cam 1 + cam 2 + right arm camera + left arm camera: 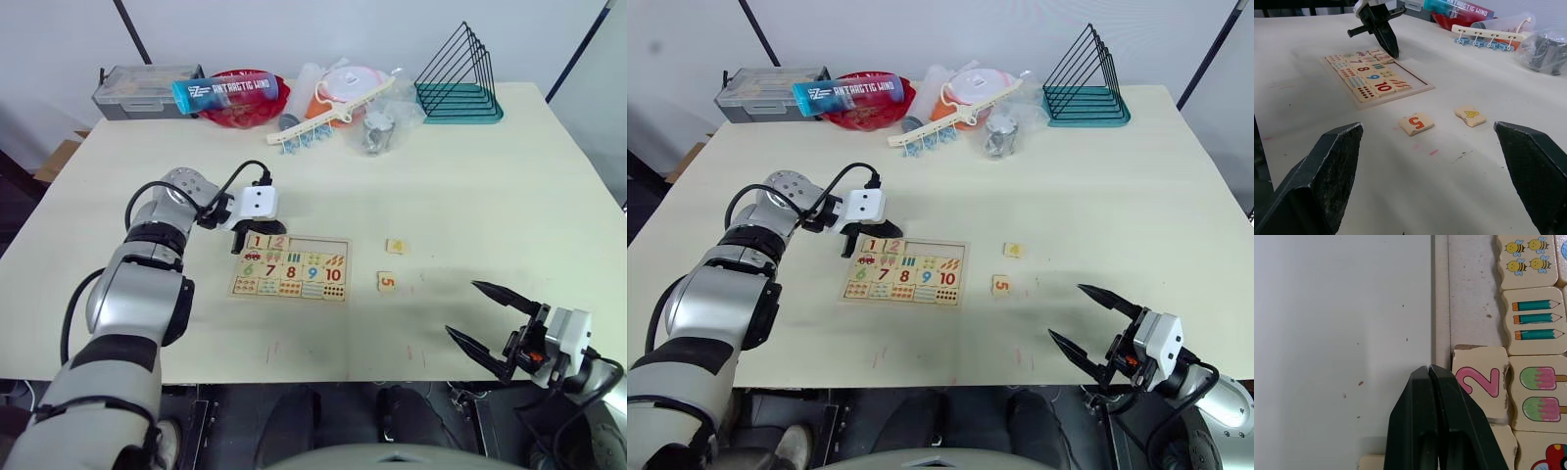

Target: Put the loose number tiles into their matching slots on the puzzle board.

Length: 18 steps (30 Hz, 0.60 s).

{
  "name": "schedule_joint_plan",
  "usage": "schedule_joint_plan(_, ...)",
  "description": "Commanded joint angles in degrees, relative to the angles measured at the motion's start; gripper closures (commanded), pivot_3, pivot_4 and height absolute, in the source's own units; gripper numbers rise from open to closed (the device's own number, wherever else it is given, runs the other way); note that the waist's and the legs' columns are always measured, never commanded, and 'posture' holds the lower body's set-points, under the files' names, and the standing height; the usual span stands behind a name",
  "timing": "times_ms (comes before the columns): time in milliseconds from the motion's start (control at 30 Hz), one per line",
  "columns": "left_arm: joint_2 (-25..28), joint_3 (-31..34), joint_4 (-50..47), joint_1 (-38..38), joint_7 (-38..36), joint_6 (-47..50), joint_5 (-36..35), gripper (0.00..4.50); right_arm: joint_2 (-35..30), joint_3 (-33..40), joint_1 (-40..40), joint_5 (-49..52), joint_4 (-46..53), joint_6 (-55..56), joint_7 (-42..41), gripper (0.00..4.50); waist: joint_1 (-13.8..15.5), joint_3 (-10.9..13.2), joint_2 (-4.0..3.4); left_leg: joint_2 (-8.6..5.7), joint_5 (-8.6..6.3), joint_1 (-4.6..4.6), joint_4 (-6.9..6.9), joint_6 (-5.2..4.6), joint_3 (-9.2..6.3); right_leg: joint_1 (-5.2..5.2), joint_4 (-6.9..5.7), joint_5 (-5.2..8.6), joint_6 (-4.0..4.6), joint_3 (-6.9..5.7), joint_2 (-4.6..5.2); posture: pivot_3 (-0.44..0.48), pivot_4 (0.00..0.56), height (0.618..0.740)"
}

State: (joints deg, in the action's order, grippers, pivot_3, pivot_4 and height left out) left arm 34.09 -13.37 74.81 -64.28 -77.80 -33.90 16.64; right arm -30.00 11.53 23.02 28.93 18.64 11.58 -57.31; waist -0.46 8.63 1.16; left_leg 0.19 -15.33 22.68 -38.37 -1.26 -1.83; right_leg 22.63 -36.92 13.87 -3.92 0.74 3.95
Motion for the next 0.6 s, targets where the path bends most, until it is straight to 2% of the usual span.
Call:
schedule_joint_plan(33, 0.79, 1.06, -0.21, 0.09, -0.56, -0.82, -0.96, 4.44, 0.1, 0.16, -0.03, 0.28, 0.29, 1.07, -0.32, 0.0, 0.01, 0.0, 0.0, 0.0, 0.0, 0.0, 0.0, 0.0, 0.0, 0.0, 0.0, 0.0, 0.0, 0.0, 0.0, 0.0, 0.15, 0.74)
schedule_joint_plan(600, 1.42, 1.0, -0.26, 0.31, -1.11, -0.97, -1.32, 4.44, -0.02, -0.23, -0.54, 0.26, 0.0, 0.89, -0.41, 0.0, -0.01, 0.0, 0.0, 0.0, 0.0, 0.0, 0.0, 0.0, 0.0, 0.0, 0.0, 0.0, 0.0, 0.0, 0.0, 0.0, 0.15, 0.74)
